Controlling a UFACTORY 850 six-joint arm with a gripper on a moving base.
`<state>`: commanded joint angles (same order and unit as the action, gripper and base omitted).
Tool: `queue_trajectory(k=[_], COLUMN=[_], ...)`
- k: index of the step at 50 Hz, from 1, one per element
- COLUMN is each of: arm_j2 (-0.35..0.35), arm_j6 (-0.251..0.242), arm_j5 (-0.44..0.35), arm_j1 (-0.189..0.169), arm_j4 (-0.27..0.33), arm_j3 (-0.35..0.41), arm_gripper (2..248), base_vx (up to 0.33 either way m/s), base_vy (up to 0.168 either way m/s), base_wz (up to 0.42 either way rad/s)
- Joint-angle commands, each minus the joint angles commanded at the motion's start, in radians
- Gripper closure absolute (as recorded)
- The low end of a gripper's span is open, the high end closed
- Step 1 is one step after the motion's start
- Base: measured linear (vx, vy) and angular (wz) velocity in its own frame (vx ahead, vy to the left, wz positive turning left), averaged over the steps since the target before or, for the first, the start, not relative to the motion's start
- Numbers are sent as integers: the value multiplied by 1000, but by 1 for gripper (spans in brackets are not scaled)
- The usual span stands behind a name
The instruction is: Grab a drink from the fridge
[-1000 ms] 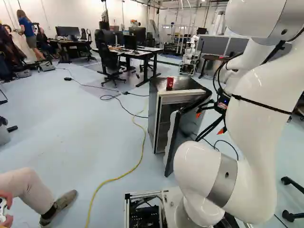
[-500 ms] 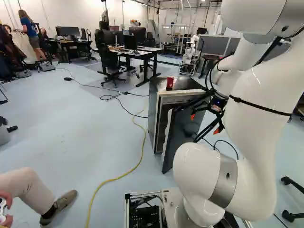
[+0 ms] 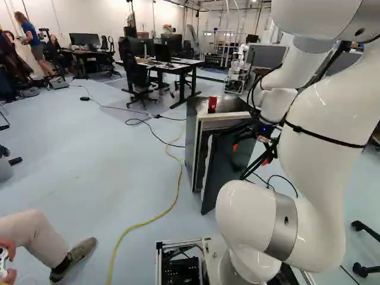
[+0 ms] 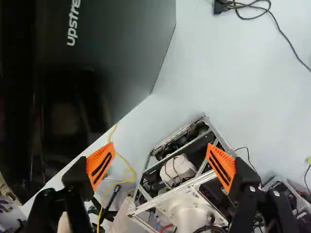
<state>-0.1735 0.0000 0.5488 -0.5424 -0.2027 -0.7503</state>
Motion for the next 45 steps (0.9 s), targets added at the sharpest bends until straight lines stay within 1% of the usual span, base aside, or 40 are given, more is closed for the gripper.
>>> queue_trajectory(k=[11, 17, 25, 45], arm_j2=[20, 26, 28, 32], arm_j6=[0, 0, 0, 0], arm_j5=[-61, -90, -103, -107], arm_j1=[46, 62, 67, 75], arm_j4=[29, 39, 42, 42], arm_j3=[24, 32, 35, 38], arm_gripper=[3, 3, 3, 3], base_vx=[0, 0, 0, 0], base_vy=[0, 0, 0, 0], base_wz=[0, 0, 0, 0])
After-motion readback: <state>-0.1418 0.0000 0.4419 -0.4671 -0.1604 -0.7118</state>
